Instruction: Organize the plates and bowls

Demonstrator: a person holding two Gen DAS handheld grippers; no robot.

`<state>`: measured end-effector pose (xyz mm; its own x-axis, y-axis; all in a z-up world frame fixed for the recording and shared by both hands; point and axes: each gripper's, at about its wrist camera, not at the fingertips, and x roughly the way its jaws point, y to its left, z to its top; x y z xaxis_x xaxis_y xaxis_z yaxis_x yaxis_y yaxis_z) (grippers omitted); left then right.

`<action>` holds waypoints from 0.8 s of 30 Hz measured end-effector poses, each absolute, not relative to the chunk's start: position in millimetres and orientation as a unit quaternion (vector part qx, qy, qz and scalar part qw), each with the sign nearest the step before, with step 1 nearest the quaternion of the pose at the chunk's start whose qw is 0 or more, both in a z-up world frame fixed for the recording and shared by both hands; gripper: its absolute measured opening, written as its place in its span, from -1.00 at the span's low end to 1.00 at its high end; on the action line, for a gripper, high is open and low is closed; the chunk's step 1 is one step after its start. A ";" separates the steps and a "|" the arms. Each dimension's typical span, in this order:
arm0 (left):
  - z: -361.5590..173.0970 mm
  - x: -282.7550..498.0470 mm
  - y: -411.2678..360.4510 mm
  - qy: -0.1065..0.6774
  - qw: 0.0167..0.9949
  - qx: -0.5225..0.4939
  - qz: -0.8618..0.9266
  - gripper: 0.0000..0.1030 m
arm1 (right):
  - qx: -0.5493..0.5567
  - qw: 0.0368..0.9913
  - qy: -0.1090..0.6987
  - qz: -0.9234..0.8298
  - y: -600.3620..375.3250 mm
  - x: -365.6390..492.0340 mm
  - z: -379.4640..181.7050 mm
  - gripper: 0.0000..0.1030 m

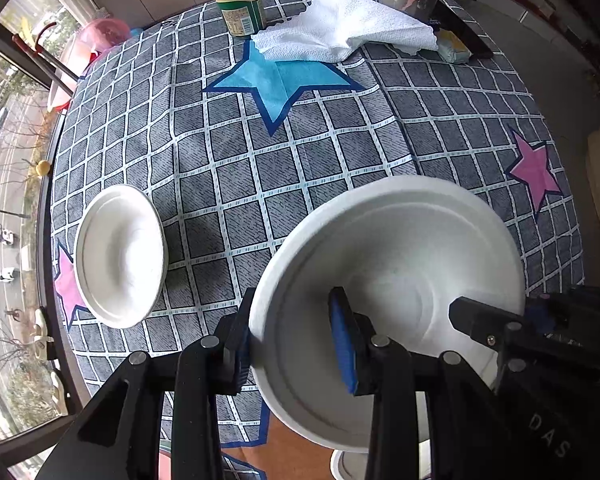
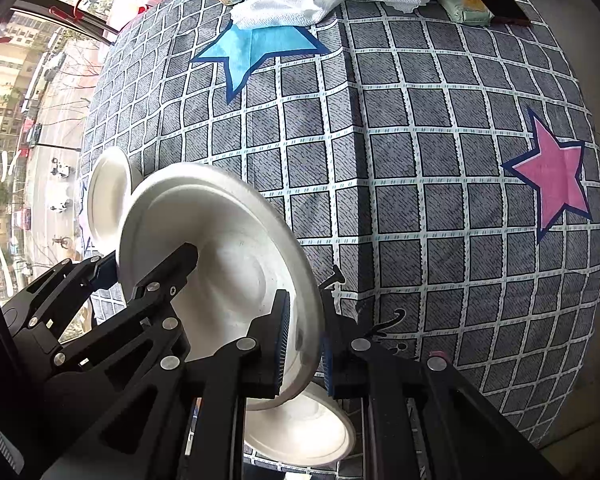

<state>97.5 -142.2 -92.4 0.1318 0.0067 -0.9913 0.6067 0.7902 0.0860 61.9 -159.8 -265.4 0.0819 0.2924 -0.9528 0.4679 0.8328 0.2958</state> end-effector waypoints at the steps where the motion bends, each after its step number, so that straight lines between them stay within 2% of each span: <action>1: -90.0 93.4 -140.7 0.623 0.710 0.248 -0.214 -0.26 | 0.282 0.680 0.674 -0.066 -158.5 56.8 -262.3 -0.67; 11: -88.8 39.8 -114.7 0.619 0.687 0.284 -0.253 -0.26 | 0.288 0.662 0.687 -0.076 -134.9 -10.6 -252.8 -0.66; 24: -135.6 -15.6 -90.2 0.651 0.634 0.307 -0.283 -0.23 | 0.317 0.603 0.724 -0.105 -104.5 -71.8 -300.0 -0.66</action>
<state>-15.6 -90.2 -135.6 -0.0079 0.0414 -0.9991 0.7590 0.6507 0.0210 -71.8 -104.5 -300.0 -0.0710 0.3325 -0.9404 0.5862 0.7767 0.2304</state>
